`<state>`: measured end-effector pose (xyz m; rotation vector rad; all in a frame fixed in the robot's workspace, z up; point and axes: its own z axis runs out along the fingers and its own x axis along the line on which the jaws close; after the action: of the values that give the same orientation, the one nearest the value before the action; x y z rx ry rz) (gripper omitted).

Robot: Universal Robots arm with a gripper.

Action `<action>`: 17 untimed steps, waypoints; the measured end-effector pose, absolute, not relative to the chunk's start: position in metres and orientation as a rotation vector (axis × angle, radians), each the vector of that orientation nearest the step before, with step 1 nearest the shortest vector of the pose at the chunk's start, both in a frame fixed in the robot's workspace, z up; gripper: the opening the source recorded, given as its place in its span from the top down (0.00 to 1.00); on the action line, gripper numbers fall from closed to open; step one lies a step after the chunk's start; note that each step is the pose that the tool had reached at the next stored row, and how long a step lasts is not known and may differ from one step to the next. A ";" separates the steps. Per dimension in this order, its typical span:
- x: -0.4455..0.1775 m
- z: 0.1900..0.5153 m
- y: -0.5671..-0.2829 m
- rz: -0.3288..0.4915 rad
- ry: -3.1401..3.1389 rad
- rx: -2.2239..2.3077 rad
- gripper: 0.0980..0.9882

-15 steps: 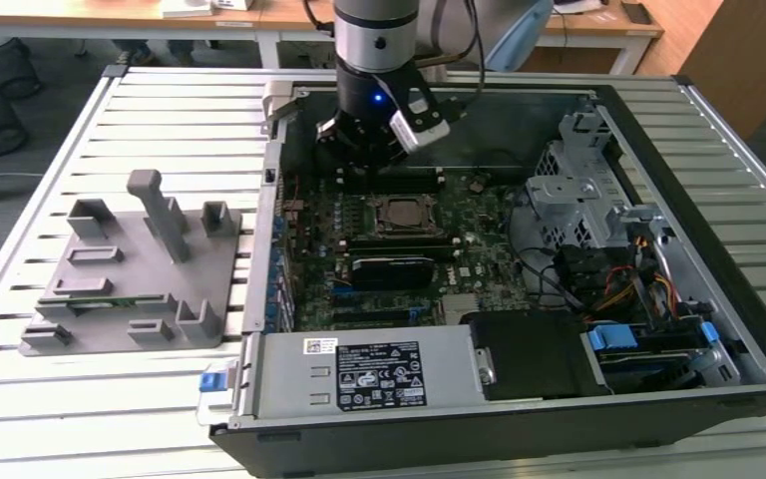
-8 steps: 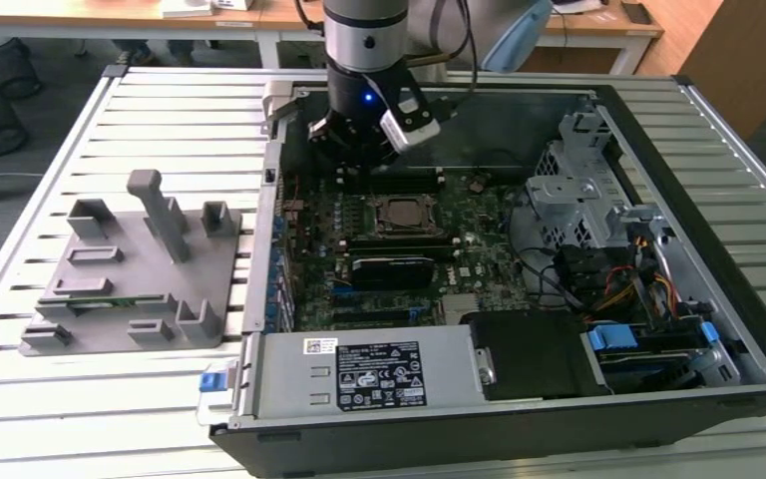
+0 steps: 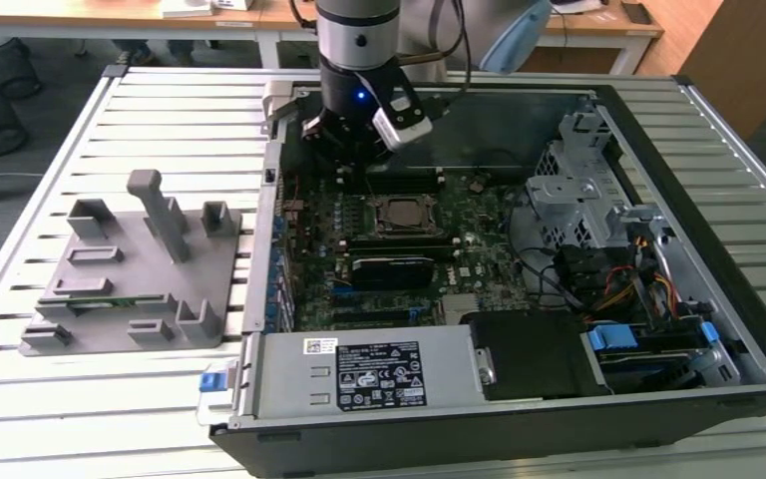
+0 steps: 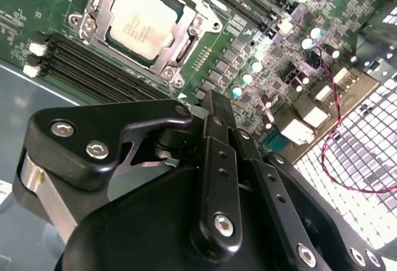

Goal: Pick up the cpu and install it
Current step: 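Install the first cpu locking lever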

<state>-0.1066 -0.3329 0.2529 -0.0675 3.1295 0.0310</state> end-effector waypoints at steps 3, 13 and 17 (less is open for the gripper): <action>-0.109 0.253 -0.330 0.032 3.129 -0.067 0.99; -0.115 0.253 -0.316 0.032 3.129 -0.067 0.99; -0.115 0.253 -0.312 0.032 3.129 -0.069 0.99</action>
<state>-0.1147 -0.3117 0.2526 -0.0685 3.1285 0.0316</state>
